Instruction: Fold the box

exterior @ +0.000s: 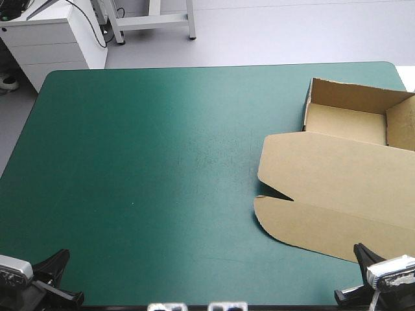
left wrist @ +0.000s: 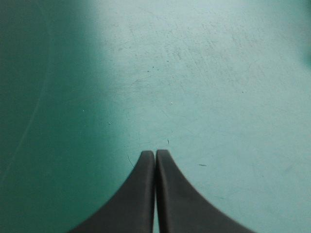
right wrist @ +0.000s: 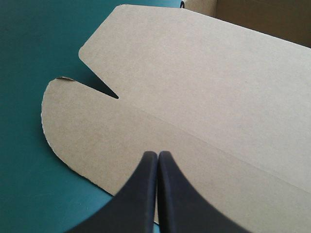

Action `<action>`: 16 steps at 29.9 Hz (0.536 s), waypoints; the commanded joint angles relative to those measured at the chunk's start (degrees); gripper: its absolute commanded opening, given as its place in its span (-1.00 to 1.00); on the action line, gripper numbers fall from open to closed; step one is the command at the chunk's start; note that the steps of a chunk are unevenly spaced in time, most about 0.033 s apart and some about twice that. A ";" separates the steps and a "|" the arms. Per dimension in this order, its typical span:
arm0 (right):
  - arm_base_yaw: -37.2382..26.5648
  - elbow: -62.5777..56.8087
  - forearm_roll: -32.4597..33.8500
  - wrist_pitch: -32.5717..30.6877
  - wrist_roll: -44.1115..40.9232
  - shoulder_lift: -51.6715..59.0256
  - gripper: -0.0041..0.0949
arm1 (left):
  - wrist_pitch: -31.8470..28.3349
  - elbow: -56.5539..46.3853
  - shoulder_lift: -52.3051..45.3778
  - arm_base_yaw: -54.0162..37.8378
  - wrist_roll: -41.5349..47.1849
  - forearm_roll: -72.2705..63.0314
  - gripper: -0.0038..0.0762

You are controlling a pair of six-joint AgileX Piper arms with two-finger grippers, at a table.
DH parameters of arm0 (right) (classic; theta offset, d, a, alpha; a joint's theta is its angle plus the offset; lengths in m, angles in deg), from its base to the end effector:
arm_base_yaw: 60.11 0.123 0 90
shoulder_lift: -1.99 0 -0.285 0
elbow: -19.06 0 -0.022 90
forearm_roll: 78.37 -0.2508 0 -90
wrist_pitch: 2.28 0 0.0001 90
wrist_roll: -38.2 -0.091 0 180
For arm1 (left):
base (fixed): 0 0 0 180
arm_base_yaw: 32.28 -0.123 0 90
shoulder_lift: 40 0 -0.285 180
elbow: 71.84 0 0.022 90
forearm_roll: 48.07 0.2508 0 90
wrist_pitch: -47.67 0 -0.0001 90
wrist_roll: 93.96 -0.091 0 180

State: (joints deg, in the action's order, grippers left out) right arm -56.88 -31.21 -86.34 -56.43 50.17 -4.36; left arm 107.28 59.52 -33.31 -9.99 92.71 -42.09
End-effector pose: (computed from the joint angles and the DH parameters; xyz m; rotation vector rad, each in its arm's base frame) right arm -0.0018 0.0101 0.2791 -0.2513 1.9103 0.0612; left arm -0.0034 0.0103 0.2789 0.2682 1.9894 -0.1998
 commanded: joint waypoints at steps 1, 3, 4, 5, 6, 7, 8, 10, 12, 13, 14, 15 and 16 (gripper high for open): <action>0.28 1.18 -0.73 4.57 0.57 0.54 -0.95 | -4.27 1.19 -0.20 0.16 0.52 -0.19 -0.92; 0.28 1.18 -0.73 4.57 0.57 0.54 -0.95 | -4.27 1.19 -0.20 0.16 0.52 -0.19 -0.92; 0.28 1.18 -0.73 4.57 0.57 0.54 -0.95 | -4.27 1.19 -0.20 0.16 0.52 -0.19 -0.92; 0.28 1.18 -0.73 4.57 0.57 0.54 -0.95 | -4.17 1.19 -0.20 0.16 0.52 -0.19 -0.92; 0.28 1.18 -0.73 4.57 0.57 0.54 -0.95 | -4.17 1.19 -0.20 0.16 0.52 -0.19 -0.92; 0.28 1.18 -0.73 4.57 0.57 0.54 -0.95 | -4.04 1.19 -0.20 0.16 0.52 -0.19 -0.92; 0.28 1.18 -0.73 4.57 0.57 0.54 -0.95 | -3.95 1.19 -0.20 0.16 0.52 -0.19 -0.92; 0.28 1.18 -0.73 4.57 0.57 0.54 -0.95 | -3.81 1.19 -0.20 0.16 0.52 -0.19 -0.92; 0.28 1.18 -0.73 4.57 0.57 0.54 -0.95 | -3.68 1.19 -0.20 0.16 0.52 -0.19 -0.92; 0.28 1.18 -0.73 4.57 0.57 0.54 -0.95 | -3.68 1.19 -0.20 0.16 0.52 -0.19 -0.92; 0.28 1.18 -0.73 4.57 0.57 0.54 -0.95 | -3.68 1.19 -0.20 0.16 0.52 -0.19 -0.92; 0.28 1.18 -0.73 4.57 0.57 0.54 -0.95 | -3.68 1.19 -0.20 0.16 0.52 -0.19 -0.92; 0.28 1.18 -0.73 4.57 0.57 0.54 -0.95 | -3.68 1.19 -0.20 0.16 0.52 -0.19 -0.92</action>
State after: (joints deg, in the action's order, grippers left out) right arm -56.88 -31.21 -86.45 -56.21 50.17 -4.36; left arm 107.28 59.52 -33.31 -9.99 92.71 -42.14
